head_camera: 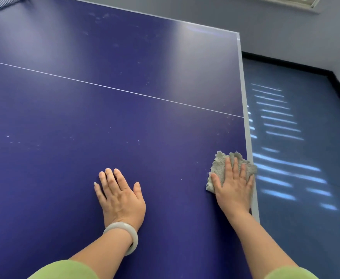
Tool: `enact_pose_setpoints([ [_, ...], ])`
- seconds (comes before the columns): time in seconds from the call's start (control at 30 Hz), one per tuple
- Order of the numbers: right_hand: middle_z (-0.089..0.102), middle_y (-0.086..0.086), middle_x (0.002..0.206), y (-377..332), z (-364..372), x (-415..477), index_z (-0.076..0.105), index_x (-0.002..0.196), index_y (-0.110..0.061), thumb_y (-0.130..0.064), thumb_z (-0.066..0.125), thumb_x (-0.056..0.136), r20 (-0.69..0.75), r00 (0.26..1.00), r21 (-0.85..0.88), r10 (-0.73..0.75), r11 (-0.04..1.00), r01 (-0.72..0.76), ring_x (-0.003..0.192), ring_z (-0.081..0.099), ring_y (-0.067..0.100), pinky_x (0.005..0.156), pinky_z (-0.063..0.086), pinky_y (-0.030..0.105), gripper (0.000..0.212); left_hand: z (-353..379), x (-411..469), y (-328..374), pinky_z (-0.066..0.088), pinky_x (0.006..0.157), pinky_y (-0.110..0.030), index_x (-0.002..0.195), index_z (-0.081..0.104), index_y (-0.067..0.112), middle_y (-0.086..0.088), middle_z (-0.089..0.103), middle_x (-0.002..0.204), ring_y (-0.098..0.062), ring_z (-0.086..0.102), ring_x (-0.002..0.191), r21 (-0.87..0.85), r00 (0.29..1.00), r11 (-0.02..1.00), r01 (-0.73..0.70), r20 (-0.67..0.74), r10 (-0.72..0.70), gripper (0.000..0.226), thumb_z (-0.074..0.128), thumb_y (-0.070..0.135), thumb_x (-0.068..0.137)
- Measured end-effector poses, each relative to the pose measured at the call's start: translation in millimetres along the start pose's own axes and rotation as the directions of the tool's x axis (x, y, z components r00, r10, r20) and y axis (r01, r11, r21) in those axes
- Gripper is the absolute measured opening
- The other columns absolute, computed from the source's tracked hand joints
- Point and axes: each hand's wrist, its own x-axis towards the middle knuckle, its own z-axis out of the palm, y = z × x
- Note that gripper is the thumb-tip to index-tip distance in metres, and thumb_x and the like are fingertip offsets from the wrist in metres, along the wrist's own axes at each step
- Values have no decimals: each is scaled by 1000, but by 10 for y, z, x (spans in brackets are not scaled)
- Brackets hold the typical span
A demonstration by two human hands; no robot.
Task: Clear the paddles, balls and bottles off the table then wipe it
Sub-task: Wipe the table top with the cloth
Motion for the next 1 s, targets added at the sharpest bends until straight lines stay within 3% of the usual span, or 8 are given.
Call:
enact_pose_setpoints([
  [0.23,-26,-17,157,-470,-31,163,-15,151,-42,-69,-1,88,124,872,-12,-473,878,478,144,-30,9,118,-17,42,70,51,22,0,10,121,-53,150,26,-2,-22,25,157,-35,15,149,27,1000,1000,2,-19,-1,72,14,44,96],
  [0.37,-16,-10,162,-57,-125,764,-5,155,-35,-66,7,90,22,983,-41,-181,982,182,149,-15,17,119,-14,45,72,118,39,-22,17,118,-57,144,36,-8,-27,36,150,-40,25,144,-20,996,1000,-20,-87,19,74,22,44,94],
  [0.5,-11,0,164,-193,-240,1383,-5,156,-28,-58,21,98,62,996,38,62,997,-65,150,-13,24,119,-8,53,70,134,37,-22,19,117,-59,141,39,-10,-30,38,147,-43,28,143,-62,991,997,-42,-132,34,74,24,44,92],
  [0.57,-12,0,164,-512,-233,1550,-4,156,-28,-57,22,98,79,995,54,57,997,-62,150,-14,26,118,-8,54,70,139,44,-23,20,116,-60,141,39,-10,-30,38,146,-43,29,142,-67,992,997,-39,-122,31,74,24,44,92],
  [0.67,-14,-5,163,-1162,-150,1373,-4,156,-31,-58,23,98,88,975,-23,-205,978,208,150,-14,24,119,-10,51,69,141,46,-31,19,116,-59,141,39,-10,-30,37,147,-43,29,142,-64,993,997,-47,-109,40,75,24,44,92],
  [0.8,-19,-14,160,-1307,-64,876,-12,152,-39,-65,6,93,157,825,-34,-543,832,554,148,-21,14,119,-15,44,67,112,40,-25,20,116,-60,141,39,-10,-30,37,147,-44,30,141,-69,992,996,-49,-116,40,78,12,48,97],
  [0.87,-18,-14,160,-1006,-103,1035,-11,152,-40,-69,-4,84,118,866,-81,-486,864,496,148,-18,14,120,-13,44,74,104,50,-22,22,115,-61,140,40,-11,-30,38,147,-45,30,141,-73,993,996,-43,-110,35,81,5,49,98],
  [1.0,-15,-7,163,-544,-228,1536,-1,155,-34,-62,18,97,86,991,-30,-103,994,106,150,-14,21,119,-12,50,68,114,48,-16,22,115,-61,141,40,-11,-31,37,147,-45,30,141,-74,991,996,-53,-129,43,74,23,43,93],
])
